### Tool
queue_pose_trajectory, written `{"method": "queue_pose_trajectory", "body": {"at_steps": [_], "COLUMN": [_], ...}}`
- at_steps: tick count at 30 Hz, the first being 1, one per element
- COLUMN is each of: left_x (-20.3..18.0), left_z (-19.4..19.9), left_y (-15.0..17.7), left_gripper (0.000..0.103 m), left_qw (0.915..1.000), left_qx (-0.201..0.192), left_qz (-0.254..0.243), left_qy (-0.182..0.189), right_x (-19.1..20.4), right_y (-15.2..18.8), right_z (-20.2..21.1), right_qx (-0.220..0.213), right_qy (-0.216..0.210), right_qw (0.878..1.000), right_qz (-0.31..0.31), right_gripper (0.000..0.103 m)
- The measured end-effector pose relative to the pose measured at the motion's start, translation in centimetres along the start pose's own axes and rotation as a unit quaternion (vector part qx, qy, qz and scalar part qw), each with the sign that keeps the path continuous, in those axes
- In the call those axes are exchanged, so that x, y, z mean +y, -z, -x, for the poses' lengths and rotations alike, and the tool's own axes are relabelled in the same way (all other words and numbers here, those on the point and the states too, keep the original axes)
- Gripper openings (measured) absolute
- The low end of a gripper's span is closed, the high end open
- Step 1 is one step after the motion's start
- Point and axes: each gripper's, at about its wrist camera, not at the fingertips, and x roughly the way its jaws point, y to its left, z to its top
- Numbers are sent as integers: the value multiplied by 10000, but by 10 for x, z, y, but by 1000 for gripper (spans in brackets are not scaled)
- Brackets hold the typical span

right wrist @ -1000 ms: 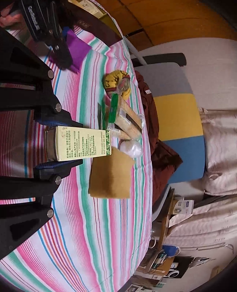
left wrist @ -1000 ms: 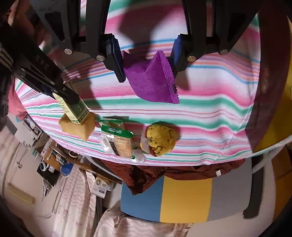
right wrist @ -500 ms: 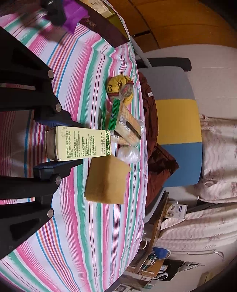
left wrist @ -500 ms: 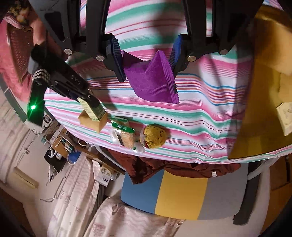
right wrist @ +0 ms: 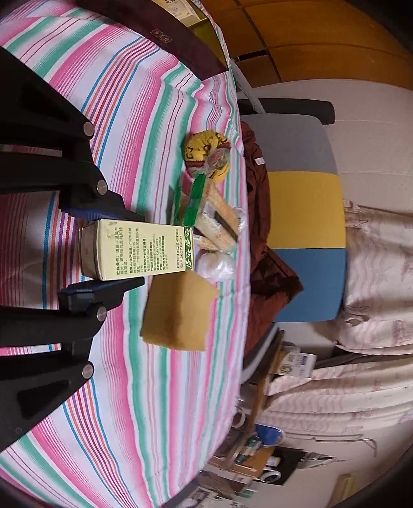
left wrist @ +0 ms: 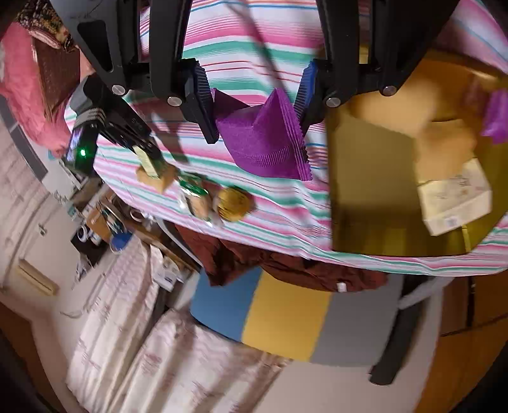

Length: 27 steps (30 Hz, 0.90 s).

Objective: Organize objects
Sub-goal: 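Carry the purple packet to the gold tray with the left tool while the right carries the box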

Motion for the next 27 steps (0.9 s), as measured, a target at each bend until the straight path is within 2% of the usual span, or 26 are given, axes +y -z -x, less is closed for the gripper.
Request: {"method": "queue_pose_trajectory", "body": {"at_steps": [4,9,13,15,17,20,27], "left_x": [28,77,97,106,112,118,123], "left_z": [20,41,47,46,45,41,39], "left_y": [-3,-2,2,5,8,11,12], "left_gripper": [46,46,46,46,46,46,47], "left_qw": [9994,9950,9933,9920,9911,9902,9901], "left_qx": [-108,-140,-86,33,105,208,302], "left_qz": [258,863,937,1022,1096,1131,1026], "left_qy": [-215,-489,-677,-736,-751,-795,-907], "right_x": [7,15,27,34,41,62,157], "right_y": [-1,-4,-7,-13,-21,-35,-56], "right_z": [4,3,6,15,24,40,59], "right_qx": [-69,-27,-14,-90,-184,-323,-208], "right_qy": [39,102,155,62,-144,-699,-2097], "right_qw": [9998,9990,9979,9987,9994,9970,9758], "right_qz": [195,426,631,489,266,54,583], "right_gripper": [30,30,30,30,30,30,30]}}
